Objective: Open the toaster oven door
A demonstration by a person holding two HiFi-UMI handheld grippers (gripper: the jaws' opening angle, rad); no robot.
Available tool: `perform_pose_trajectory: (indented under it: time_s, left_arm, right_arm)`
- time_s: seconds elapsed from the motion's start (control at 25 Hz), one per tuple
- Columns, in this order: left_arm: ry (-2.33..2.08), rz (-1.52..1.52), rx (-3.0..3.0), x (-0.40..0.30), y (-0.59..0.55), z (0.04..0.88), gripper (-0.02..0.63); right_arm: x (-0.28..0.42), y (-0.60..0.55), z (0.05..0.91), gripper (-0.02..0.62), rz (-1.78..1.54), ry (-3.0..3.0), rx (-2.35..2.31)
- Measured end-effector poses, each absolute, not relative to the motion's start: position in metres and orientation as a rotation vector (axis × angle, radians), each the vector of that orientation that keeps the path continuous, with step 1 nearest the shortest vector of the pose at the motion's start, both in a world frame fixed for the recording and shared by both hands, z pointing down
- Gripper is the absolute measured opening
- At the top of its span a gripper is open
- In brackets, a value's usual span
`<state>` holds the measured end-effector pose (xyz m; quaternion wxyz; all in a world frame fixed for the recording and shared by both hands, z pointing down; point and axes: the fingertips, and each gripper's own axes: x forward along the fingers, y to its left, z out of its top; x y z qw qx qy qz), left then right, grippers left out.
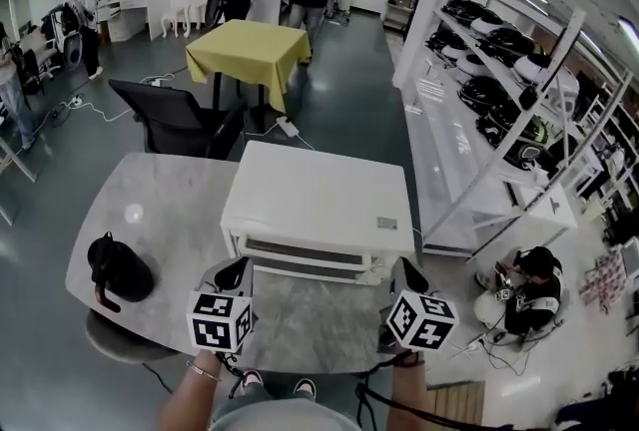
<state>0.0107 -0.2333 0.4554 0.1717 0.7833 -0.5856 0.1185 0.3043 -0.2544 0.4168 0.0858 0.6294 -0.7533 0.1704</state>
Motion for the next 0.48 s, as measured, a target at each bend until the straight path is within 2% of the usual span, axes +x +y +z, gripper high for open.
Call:
perform_pose_trajectory:
  time_s: [0.48]
  left_arm:
    - [-1.777,0.307,2.163,-0.017,-0.226,0.442,0.005]
  right_arm:
    - [0.29,-0.252,0.421,0.005,0.521,-2.286,1.824]
